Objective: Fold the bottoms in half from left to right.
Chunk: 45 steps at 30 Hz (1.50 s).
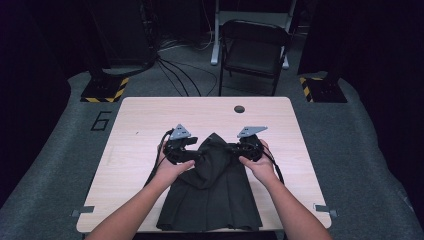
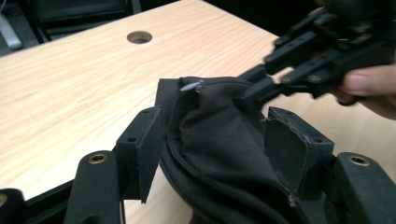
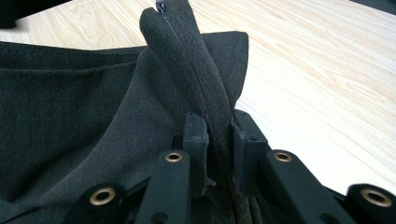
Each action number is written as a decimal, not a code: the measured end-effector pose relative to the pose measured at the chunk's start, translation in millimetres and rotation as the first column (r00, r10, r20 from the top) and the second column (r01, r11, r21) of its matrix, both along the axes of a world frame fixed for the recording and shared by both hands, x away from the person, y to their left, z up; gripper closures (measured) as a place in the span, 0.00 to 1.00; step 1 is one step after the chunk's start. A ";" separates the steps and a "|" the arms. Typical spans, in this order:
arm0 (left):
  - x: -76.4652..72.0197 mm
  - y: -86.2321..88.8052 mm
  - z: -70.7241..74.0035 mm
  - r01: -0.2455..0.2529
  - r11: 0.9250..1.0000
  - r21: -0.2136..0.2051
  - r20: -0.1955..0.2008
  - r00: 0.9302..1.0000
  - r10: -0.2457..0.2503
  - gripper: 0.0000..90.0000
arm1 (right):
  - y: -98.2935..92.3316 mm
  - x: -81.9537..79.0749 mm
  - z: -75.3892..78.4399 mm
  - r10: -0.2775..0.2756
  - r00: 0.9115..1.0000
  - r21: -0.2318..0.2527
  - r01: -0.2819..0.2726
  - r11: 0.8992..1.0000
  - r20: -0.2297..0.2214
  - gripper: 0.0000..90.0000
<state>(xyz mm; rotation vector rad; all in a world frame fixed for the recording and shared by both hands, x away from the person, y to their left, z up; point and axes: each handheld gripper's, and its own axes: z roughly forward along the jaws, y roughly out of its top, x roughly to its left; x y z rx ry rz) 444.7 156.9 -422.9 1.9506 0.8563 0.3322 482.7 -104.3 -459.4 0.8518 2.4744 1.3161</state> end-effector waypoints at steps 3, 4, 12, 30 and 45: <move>8.3 -5.4 -10.2 -0.017 1.000 0.026 -0.020 1.000 0.018 0.41 | -0.2 0.1 -0.3 0.001 1.000 0.004 -0.001 1.000 0.001 0.86; 10.8 -6.2 -13.3 -0.024 0.999 0.034 -0.026 0.999 0.025 0.41 | -0.3 0.0 -0.4 -0.001 1.000 0.006 0.001 1.000 0.002 0.86; 22.9 0.1 -37.2 -0.068 0.997 0.031 -0.106 0.992 0.071 0.41 | -0.9 -1.2 -0.9 -0.007 1.000 0.013 0.006 1.000 0.000 0.86; 19.8 1.1 -55.2 -0.012 1.000 -0.026 -0.205 0.979 0.006 0.52 | 4.6 -4.7 -1.2 -0.017 1.000 0.021 0.016 1.000 0.024 0.86; 17.1 -0.8 -33.6 0.011 1.000 -0.015 -0.120 0.993 -0.013 0.92 | 1.3 -7.4 0.1 -0.057 0.997 0.007 0.057 0.998 0.050 0.63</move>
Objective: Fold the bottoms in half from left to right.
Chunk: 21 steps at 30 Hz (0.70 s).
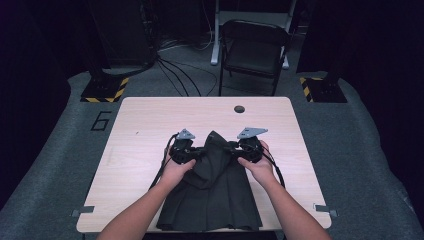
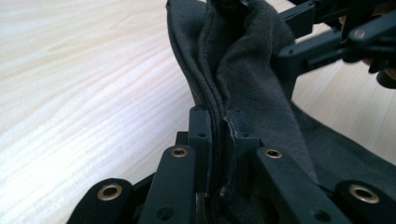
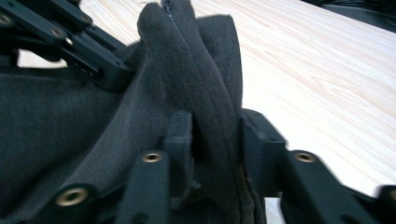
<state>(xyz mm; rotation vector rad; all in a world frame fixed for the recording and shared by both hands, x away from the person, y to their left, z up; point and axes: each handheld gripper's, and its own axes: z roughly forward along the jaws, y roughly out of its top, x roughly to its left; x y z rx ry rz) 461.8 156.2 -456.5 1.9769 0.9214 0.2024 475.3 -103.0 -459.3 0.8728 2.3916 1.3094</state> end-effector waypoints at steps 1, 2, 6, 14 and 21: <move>0.5 0.3 2.1 0.002 1.000 -0.002 0.004 1.000 -0.002 0.92 | -1.0 -1.7 0.7 -0.012 1.000 -0.003 0.012 1.000 0.004 0.59; 2.9 1.5 7.5 0.005 1.000 -0.002 0.013 1.000 -0.005 0.92 | -2.8 -5.4 2.2 -0.041 0.999 0.008 0.041 0.999 0.011 0.55; 5.9 0.8 17.7 0.015 1.000 0.001 0.027 1.000 -0.016 0.92 | -3.5 -13.2 5.0 -0.084 0.996 -0.009 0.084 0.996 0.042 0.49; 13.9 -5.2 45.9 0.060 0.997 0.051 0.068 0.996 -0.064 0.93 | 15.0 -51.3 -0.7 0.015 1.000 0.006 -0.015 1.000 0.000 0.49; 22.3 -3.3 59.7 0.060 0.997 0.057 0.067 0.996 -0.064 0.93 | 42.4 -75.3 -14.7 0.146 0.987 -0.022 -0.148 0.989 -0.061 0.52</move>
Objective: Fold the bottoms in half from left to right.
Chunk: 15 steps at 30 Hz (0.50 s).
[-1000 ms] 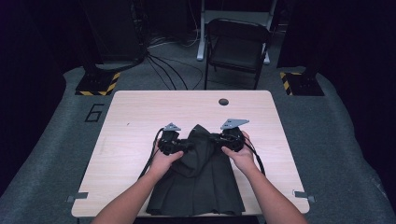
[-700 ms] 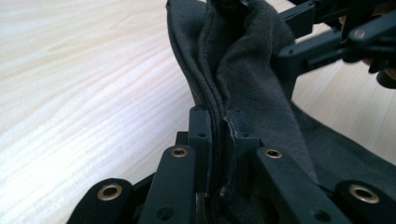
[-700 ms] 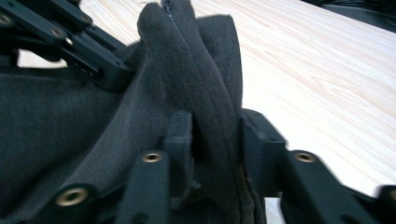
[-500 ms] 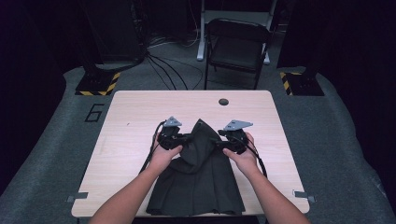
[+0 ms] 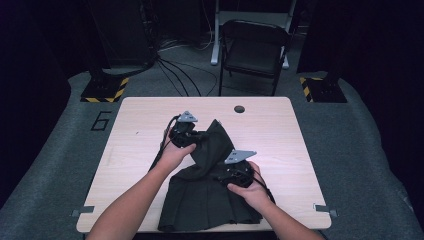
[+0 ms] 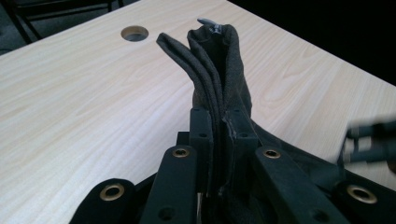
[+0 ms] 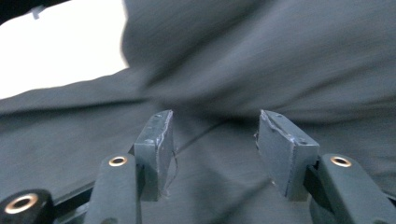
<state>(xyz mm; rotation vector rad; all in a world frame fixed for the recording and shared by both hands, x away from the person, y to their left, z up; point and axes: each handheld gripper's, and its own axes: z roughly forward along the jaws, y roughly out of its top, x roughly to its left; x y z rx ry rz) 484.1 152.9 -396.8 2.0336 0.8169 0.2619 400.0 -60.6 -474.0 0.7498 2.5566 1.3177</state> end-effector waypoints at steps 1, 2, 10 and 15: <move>1.0 1.0 2.0 -0.001 1.000 0.004 -0.003 1.000 0.001 0.93 | 5.4 -3.0 -2.1 0.026 1.000 -0.018 -0.026 0.999 0.002 0.54; 2.3 2.1 3.5 0.000 1.000 0.000 -0.003 1.000 0.000 0.93 | 10.1 -4.3 -4.9 0.060 0.998 -0.040 -0.059 0.997 0.016 0.55; 6.1 17.6 18.4 -0.018 0.998 -0.063 0.005 1.000 0.018 0.93 | 33.8 -1.2 -31.7 0.072 0.996 -0.145 -0.079 0.986 -0.051 0.54; 5.6 21.1 30.0 -0.006 0.997 -0.079 0.026 1.000 0.008 0.93 | 37.6 2.2 -35.2 0.046 0.998 -0.151 -0.053 0.987 -0.048 0.54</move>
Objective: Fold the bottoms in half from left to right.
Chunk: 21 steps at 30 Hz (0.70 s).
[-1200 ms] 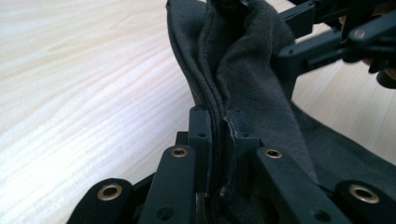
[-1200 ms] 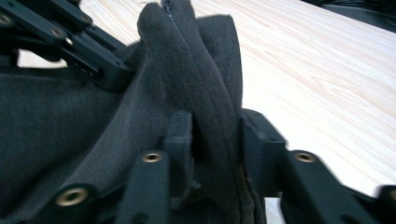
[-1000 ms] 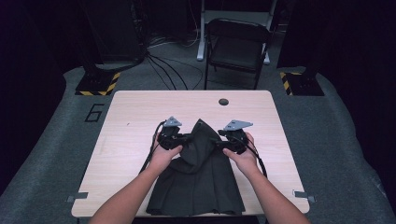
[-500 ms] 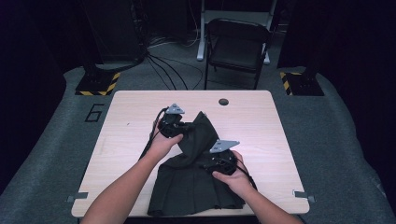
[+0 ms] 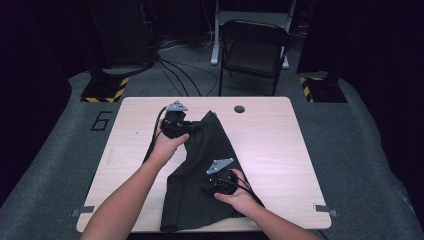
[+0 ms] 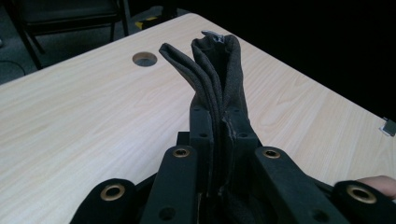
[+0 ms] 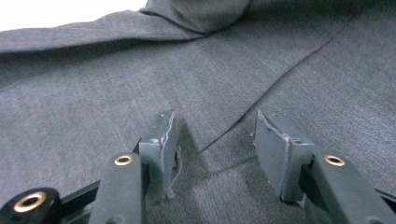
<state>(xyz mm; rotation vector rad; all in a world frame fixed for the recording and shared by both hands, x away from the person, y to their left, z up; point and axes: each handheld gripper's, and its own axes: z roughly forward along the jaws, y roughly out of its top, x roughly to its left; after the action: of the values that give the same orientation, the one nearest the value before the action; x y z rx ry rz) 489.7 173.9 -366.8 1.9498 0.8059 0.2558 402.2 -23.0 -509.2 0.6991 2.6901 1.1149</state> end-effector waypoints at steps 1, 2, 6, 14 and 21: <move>-0.6 -0.9 2.0 0.002 1.000 0.001 0.006 1.000 -0.002 0.93 | 1.5 0.6 -0.7 -0.006 1.000 -0.001 0.006 1.000 0.006 0.54; -0.9 -2.0 3.7 0.009 1.000 0.002 0.011 1.000 -0.009 0.93 | 3.1 0.6 -0.5 -0.017 1.000 -0.014 0.017 1.000 0.002 0.54; -3.2 -5.9 10.1 0.030 1.000 0.004 0.023 0.999 -0.030 0.93 | 11.0 4.2 -1.3 -0.058 0.998 -0.019 0.059 0.998 0.017 0.54; -6.4 -3.7 22.2 0.042 0.999 -0.014 0.048 0.998 -0.041 0.93 | 18.4 27.8 -1.5 -0.121 0.992 -0.009 0.121 0.993 0.035 0.56; -9.0 2.7 27.0 0.055 0.998 -0.010 0.055 0.997 -0.055 0.93 | 19.8 44.3 -1.3 -0.149 0.987 -0.005 0.150 0.989 0.065 0.56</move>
<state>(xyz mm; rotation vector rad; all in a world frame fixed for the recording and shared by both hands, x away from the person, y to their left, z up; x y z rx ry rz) 480.7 176.7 -339.8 1.9430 0.7154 0.2704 446.5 -3.2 -510.5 0.8324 2.5404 1.0669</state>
